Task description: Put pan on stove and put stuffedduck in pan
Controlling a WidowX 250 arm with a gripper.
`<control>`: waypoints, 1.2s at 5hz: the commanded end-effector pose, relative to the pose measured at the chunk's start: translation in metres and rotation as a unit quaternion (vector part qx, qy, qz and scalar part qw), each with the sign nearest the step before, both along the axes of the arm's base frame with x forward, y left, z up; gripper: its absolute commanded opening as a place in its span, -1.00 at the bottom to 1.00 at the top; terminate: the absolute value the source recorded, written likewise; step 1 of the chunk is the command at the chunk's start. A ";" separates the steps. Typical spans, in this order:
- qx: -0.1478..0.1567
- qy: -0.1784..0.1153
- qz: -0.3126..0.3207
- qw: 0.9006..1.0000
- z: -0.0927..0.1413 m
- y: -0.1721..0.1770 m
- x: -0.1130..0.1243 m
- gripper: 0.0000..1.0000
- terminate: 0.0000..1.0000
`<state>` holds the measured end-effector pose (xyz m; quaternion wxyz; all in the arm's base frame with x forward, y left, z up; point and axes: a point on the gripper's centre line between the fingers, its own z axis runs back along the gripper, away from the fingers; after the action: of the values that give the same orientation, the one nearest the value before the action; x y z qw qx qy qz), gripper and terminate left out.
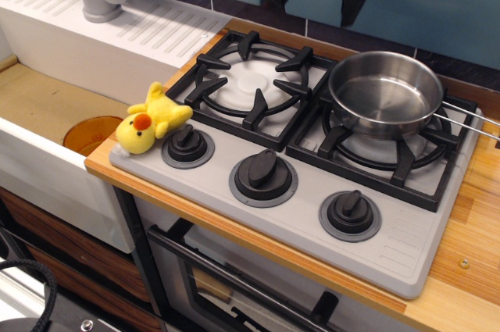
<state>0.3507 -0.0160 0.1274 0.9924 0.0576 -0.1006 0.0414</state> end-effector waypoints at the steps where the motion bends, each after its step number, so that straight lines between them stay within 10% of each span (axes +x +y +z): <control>1: -0.003 -0.074 -0.019 0.997 -0.034 0.012 0.015 1.00 -1.00; 4: -0.005 -0.102 -0.011 0.995 -0.071 0.005 0.017 1.00 -1.00; 5: -0.004 -0.101 -0.016 0.995 -0.072 0.005 0.018 -1.00 -1.00; 6: -0.003 -0.098 -0.017 0.995 -0.069 0.005 0.018 -1.00 -1.00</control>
<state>0.3610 -0.0127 0.0474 0.9818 0.0486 -0.1808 0.0308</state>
